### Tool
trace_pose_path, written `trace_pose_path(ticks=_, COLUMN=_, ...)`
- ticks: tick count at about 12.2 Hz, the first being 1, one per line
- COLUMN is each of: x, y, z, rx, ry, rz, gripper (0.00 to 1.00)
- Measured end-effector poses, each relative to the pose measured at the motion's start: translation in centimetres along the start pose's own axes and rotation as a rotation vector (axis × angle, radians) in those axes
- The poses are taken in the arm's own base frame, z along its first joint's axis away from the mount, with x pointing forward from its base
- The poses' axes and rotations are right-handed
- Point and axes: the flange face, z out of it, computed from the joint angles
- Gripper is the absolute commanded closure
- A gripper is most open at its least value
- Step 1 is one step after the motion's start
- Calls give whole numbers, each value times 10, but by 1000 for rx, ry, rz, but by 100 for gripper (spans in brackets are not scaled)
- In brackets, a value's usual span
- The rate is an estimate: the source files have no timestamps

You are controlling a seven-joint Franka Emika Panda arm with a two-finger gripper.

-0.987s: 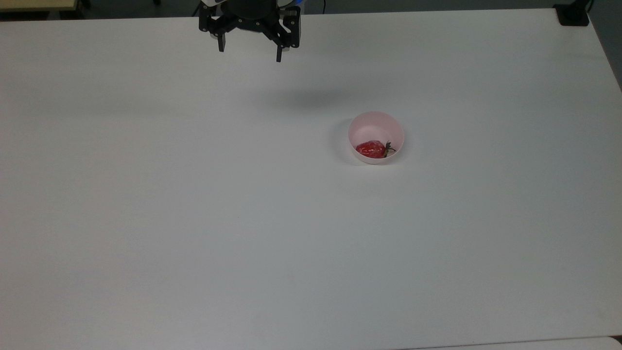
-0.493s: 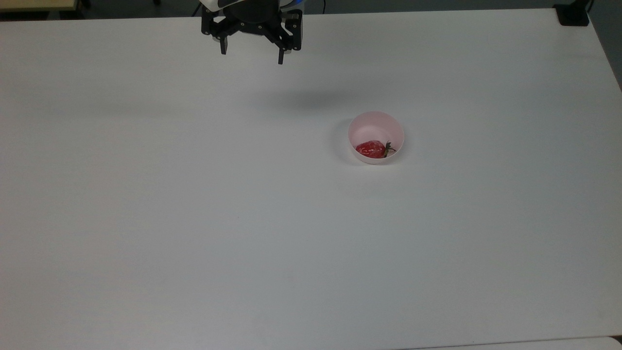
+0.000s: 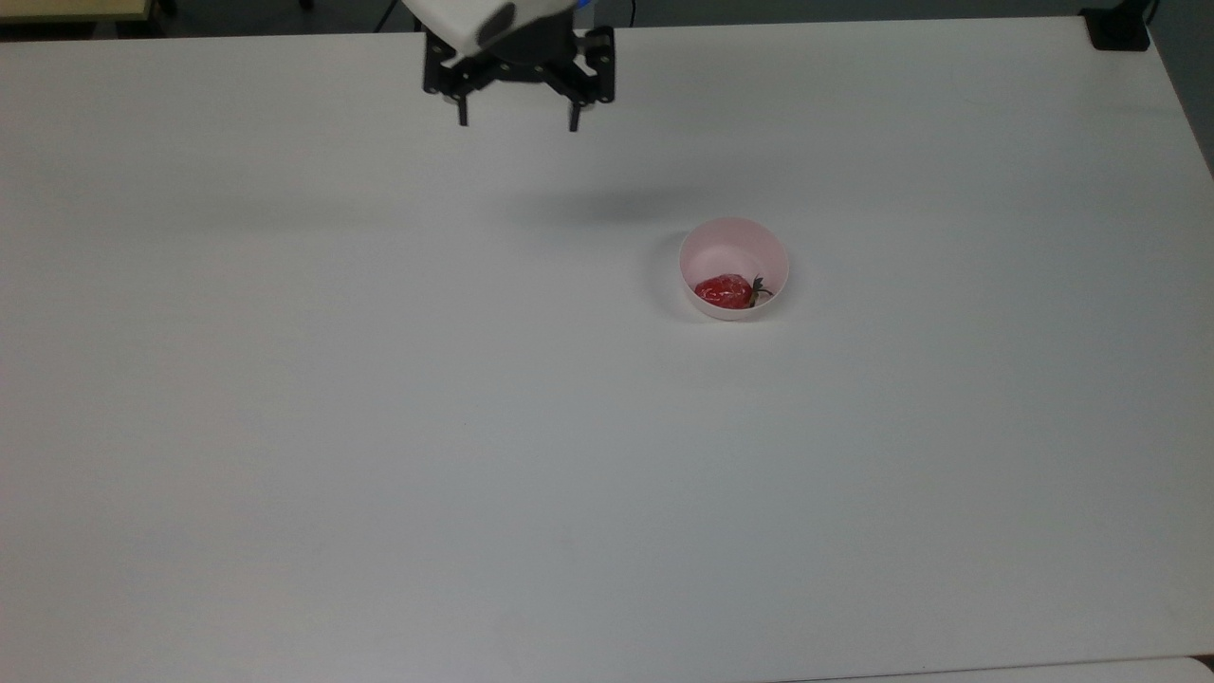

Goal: Pick up strawberry from bowl
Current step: 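Move the open gripper over the pink bowl toward the strawberry, then lower the gripper into the pink bowl around the red strawberry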

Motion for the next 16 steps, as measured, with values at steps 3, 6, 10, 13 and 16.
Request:
trace_pose_path(ticks=3, x=21, y=-52, z=32, rx=-3, ry=9, rz=-84, gripper=0)
trace_pose_path(ticks=6, x=44, y=-105, z=73, rx=0, ry=55, rz=-160, gripper=0)
trace_pose_path(ticks=10, x=63, y=-162, z=117, rx=0, ry=75, rz=-306, gripper=8)
trace_pose_path(ticks=13, x=60, y=-188, z=127, rx=-7, ry=63, rz=-453, gripper=8)
trace_pose_path(ticks=16, x=57, y=-200, z=125, rx=-12, ry=67, rz=-561, gripper=8)
